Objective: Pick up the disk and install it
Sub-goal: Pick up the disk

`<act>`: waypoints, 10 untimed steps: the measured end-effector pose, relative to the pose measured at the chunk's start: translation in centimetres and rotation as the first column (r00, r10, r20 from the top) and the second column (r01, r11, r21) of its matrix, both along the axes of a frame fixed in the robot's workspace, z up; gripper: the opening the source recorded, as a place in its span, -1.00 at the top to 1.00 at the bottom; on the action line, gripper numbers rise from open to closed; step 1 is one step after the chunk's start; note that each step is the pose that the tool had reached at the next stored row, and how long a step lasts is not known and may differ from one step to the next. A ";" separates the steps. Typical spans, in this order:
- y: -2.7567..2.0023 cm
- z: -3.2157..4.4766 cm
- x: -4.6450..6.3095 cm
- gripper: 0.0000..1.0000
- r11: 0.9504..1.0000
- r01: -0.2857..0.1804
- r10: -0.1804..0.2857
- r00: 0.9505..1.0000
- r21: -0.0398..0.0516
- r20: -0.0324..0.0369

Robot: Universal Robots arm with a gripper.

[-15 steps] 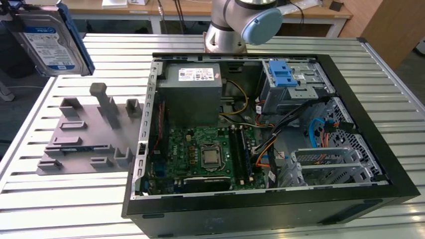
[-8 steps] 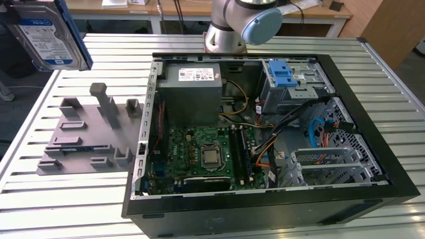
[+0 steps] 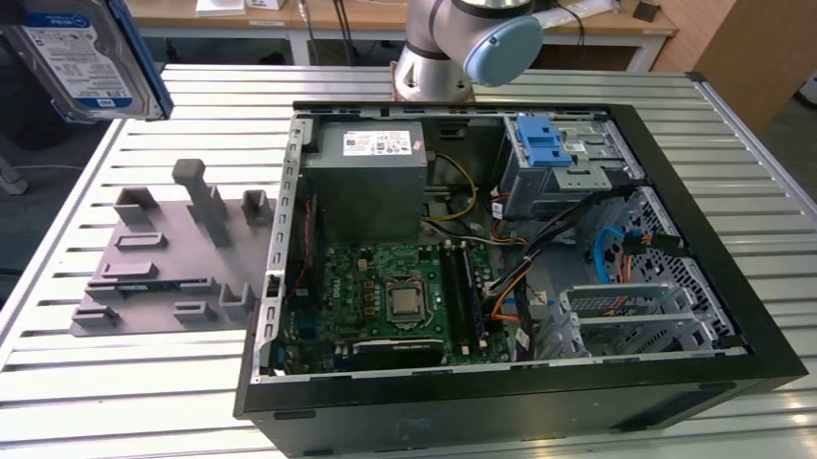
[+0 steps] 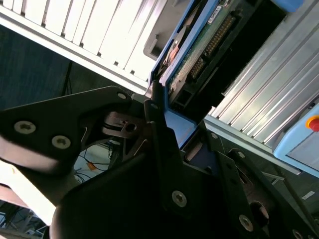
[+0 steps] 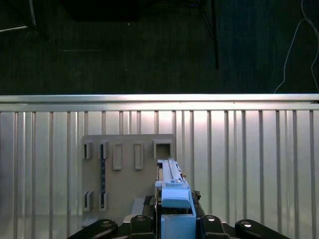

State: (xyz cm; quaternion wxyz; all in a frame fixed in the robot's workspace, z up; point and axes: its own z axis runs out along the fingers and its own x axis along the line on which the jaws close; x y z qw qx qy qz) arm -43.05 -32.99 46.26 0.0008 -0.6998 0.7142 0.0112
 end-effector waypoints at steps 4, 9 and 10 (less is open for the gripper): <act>0.00 1.04 0.0 0.27 1.000 0.000 0.000 1.000 0.000 0.004; 0.00 2.27 0.0 0.27 1.000 0.000 0.000 1.000 0.000 0.008; -0.03 2.30 0.0 0.27 1.000 0.000 0.000 1.000 0.000 0.008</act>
